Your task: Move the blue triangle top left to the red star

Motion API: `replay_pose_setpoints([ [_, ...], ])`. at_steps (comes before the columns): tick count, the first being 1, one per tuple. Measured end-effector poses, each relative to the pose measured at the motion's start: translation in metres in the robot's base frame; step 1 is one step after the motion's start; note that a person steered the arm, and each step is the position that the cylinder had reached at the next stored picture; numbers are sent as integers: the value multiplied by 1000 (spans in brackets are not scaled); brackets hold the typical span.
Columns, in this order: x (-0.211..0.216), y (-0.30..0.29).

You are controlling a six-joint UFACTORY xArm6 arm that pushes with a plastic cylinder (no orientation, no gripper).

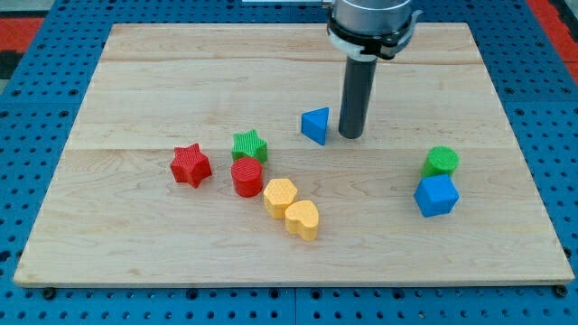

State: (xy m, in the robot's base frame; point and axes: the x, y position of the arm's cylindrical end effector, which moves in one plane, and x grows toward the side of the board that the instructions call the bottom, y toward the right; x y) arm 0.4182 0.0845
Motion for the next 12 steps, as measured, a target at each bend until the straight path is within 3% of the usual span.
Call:
replay_pose_setpoints([
  [3,-44,-131],
  [6,-22,23],
  [7,16,-20],
  [9,-22,-126],
  [10,-37,-151],
  [12,-68,-135],
])
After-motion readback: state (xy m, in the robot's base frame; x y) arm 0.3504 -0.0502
